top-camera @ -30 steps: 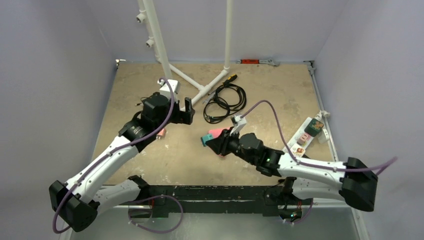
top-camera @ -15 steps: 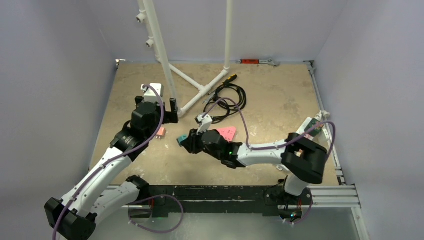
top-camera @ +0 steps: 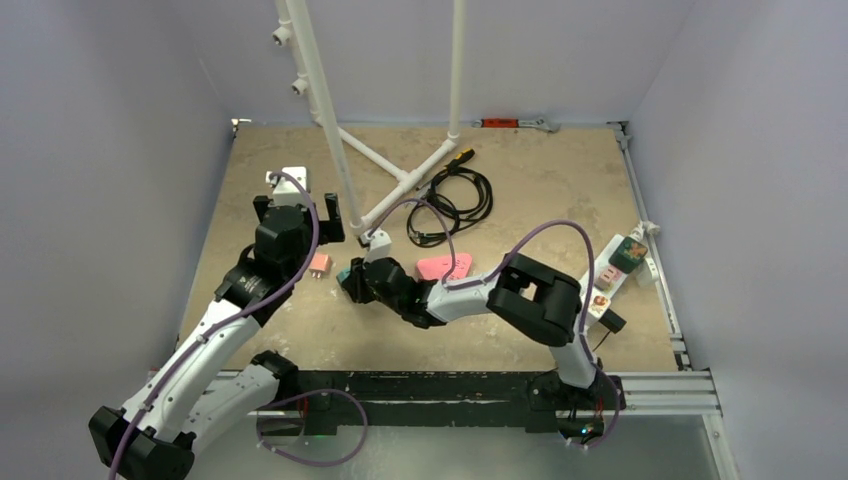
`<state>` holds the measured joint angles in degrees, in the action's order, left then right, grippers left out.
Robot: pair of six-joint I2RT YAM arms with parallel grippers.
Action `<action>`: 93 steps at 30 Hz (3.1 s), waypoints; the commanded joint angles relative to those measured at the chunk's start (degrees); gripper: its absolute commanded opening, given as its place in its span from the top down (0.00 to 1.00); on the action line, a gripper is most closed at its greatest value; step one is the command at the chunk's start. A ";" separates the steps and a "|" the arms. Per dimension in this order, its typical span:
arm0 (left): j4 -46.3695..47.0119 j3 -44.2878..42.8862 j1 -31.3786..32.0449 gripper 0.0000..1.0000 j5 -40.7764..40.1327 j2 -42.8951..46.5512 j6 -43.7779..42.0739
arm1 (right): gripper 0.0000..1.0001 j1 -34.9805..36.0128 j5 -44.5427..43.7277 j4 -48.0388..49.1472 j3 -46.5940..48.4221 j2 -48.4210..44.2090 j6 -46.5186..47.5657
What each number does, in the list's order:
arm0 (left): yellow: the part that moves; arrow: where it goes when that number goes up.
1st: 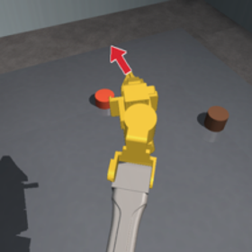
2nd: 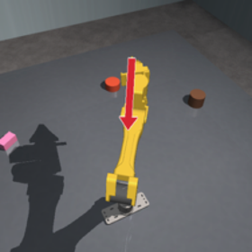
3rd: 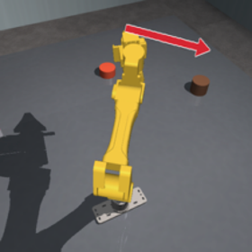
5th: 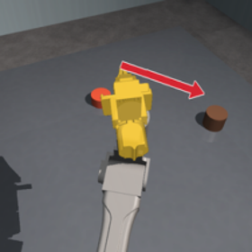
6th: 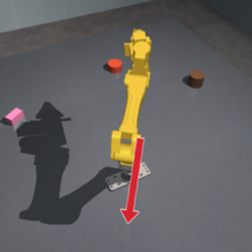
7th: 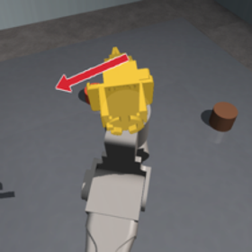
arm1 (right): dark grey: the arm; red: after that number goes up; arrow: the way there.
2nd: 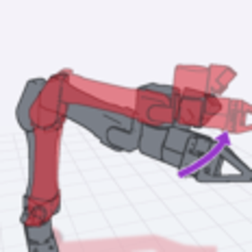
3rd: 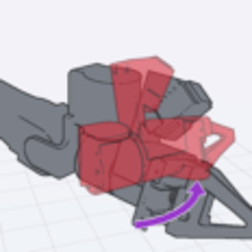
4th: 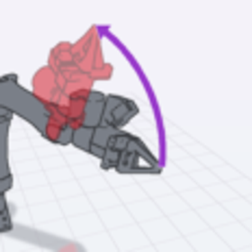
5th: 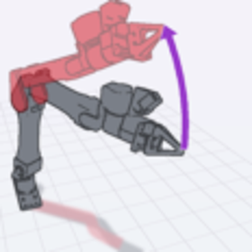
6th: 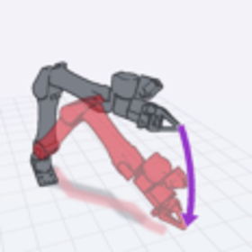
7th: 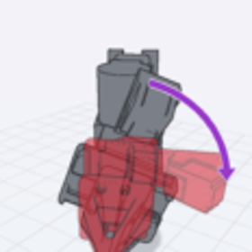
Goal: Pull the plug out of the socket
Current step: Place the plug at the center of the board, then move the socket to the center of the board.
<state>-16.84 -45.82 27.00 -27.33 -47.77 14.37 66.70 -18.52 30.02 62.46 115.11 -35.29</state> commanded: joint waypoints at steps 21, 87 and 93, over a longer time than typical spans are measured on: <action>1.32 0.07 -1.14 0.01 -0.05 0.09 0.07 | 0.32 0.06 -4.64 -2.98 19.87 14.08 0.79; 1.01 1.00 -1.25 0.01 9.17 3.46 1.54 | 0.01 -88.04 -3.43 -38.84 -20.05 -47.69 3.30; 0.93 1.00 -1.25 0.01 9.14 3.38 1.46 | 0.02 -88.01 -3.13 -39.79 -21.42 -52.49 3.74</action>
<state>-17.26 -45.10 26.24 -18.59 -45.06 15.44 -21.06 -22.70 -11.38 41.67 67.20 -33.10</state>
